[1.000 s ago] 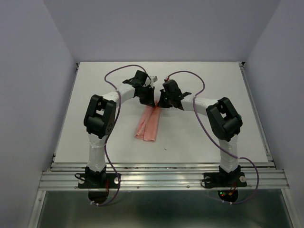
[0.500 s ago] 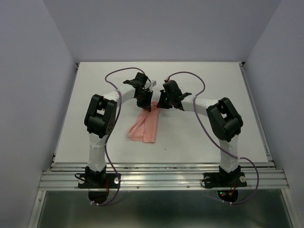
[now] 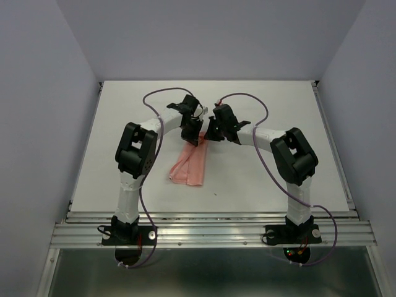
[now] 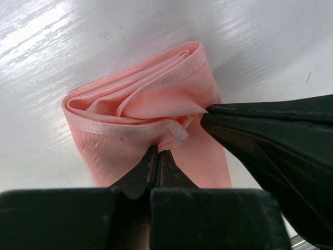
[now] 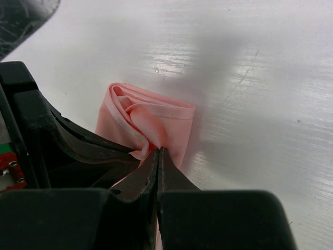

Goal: Fold the napkin into a case and place the utensils inside
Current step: Fold the smaller-rectangle-folded napkin at the center of the board.

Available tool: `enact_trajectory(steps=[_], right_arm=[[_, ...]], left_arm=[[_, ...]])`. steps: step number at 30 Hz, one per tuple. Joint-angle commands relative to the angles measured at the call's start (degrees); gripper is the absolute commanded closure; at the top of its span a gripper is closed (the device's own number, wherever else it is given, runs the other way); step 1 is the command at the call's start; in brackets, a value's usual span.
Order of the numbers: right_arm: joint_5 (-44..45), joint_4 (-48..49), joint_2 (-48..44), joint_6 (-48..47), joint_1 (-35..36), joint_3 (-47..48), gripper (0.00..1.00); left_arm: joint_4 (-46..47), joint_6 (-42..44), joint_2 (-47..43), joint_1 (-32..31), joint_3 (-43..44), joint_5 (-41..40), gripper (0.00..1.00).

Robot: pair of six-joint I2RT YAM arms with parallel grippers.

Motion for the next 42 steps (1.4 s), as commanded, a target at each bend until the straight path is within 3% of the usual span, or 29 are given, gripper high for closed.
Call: enact_trajectory(steps=[1, 32, 42], right_arm=[[-1.36, 3.46, -3.7, 0.13, -0.27, 0.07, 0.99], [-3.65, 3.55, -3.53, 0.48, -0.27, -0.98, 0.99], [-3.83, 5.03, -3.88, 0.39, -0.27, -0.9, 0.99]], left_arm=[[-2.93, -0.28, 1.01, -0.91, 3.23, -2.38, 1.0], [-2.31, -6.08, 2.33, -1.43, 7.45, -1.33, 1.0], [-4.07, -6.43, 4.35, -2.22, 8.59, -4.93, 1.0]])
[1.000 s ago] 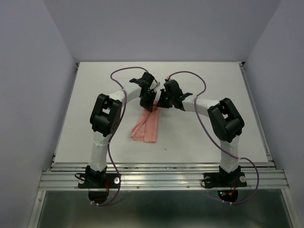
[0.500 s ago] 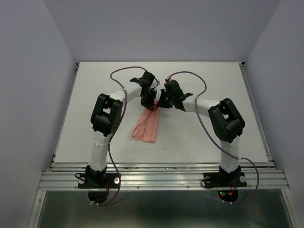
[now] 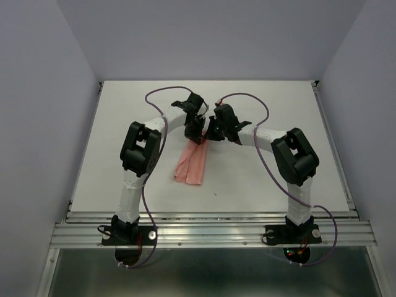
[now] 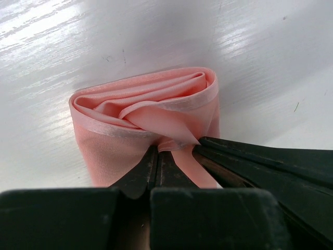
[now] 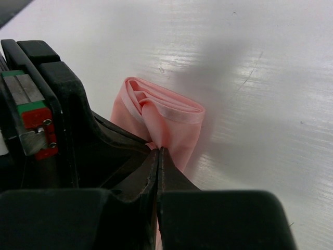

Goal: Fold the napkin into a case and place the utensils inside
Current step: Fold the smaller-rectangle-folded napkin at the center of the board.

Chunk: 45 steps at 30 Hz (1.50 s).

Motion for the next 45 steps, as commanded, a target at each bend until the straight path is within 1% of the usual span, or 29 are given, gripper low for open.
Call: enact_trajectory(steps=[1, 15, 25, 27, 33, 45], right_arm=[[-1.01, 3.93, -3.29, 0.37, -0.23, -0.02, 0.99], [-1.62, 3.93, -3.64, 0.2, -0.23, -0.37, 0.99], [-1.97, 3.84, -3.64, 0.11, -0.23, -0.46, 0.99], [-2.24, 3.93, -3.47, 0.11, -0.23, -0.37, 0.99], [-2.5, 3.66, -3.03, 0.02, -0.23, -0.28, 0.99], [-2.5, 3.23, -2.15, -0.16, -0.23, -0.37, 0.99]], left_arm=[[-1.14, -0.55, 0.85, -0.87, 2.41, -2.09, 1.0], [-2.9, -2.05, 2.0, -1.84, 4.43, -7.19, 1.0], [-3.42, -2.66, 2.61, -2.19, 5.57, -9.12, 1.0], [-3.25, -2.75, 2.53, -2.19, 5.66, -8.78, 1.0], [-0.88, -3.28, 1.12, -2.19, 5.31, -3.42, 1.0], [0.79, -4.24, 0.59, -2.01, 5.4, -0.16, 1.0]])
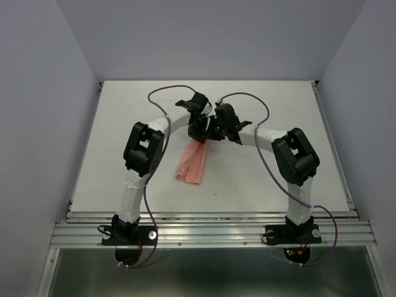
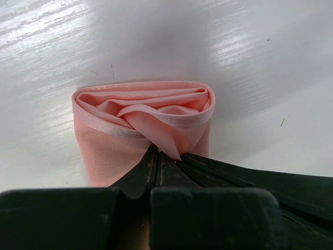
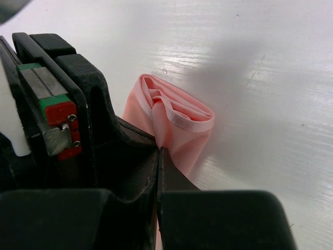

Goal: Fold the napkin into a case and place the utensils inside
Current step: Fold the smaller-rectangle-folded napkin at the center of the board.

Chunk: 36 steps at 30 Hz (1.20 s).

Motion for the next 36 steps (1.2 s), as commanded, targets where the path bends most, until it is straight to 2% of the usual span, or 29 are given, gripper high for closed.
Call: enact_trajectory(steps=[1, 14, 25, 36], right_arm=[[-1.23, 2.37, -1.84, -0.18, -0.1, -0.22, 0.99], [0.0, 2.28, -0.7, -0.53, -0.1, -0.57, 0.99], [0.79, 0.26, 0.09, 0.0, -0.1, -0.13, 0.99], [2.63, -0.7, 0.97, 1.49, -0.1, 0.74, 0.99]], left_arm=[[2.34, -0.94, -1.53, -0.07, 1.36, 3.31, 1.0], [6.04, -3.31, -2.67, 1.25, -1.2, 9.03, 1.0], [10.6, -9.11, -3.72, 1.6, -5.58, 11.31, 1.0], [11.75, -8.59, -4.0, 1.6, -7.35, 12.46, 1.0]])
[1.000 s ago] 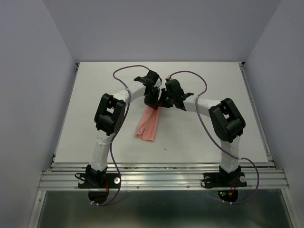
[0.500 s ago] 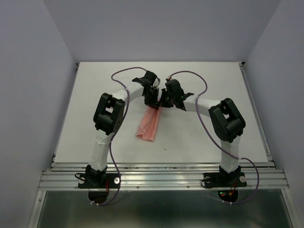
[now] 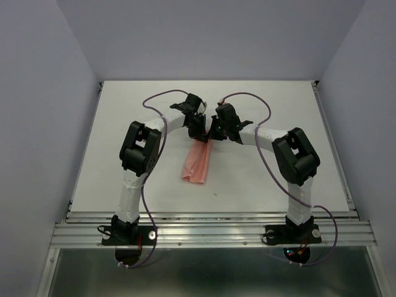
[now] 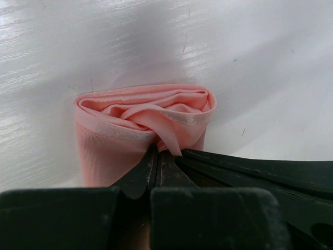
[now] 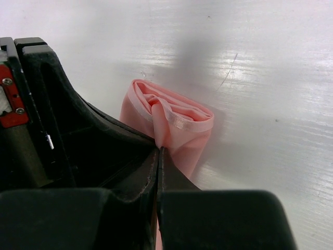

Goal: Fold the napkin into a case and place the utensils inside
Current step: Fold the smaller-rectangle-folded napkin at the center of the board.

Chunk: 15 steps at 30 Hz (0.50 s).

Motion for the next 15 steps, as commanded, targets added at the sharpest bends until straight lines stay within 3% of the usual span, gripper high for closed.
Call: enact_trajectory(steps=[1, 15], right_arm=[[0.27, 0.41, 1.12, 1.4, 0.47, 1.03, 0.99], [2.56, -4.51, 4.64, 2.55, 0.47, 4.19, 0.99]], left_arm=[[0.78, 0.26, -2.57, -0.93, -0.68, 2.4, 1.0], [-0.19, 3.08, -2.75, -0.93, -0.24, 2.14, 0.97]])
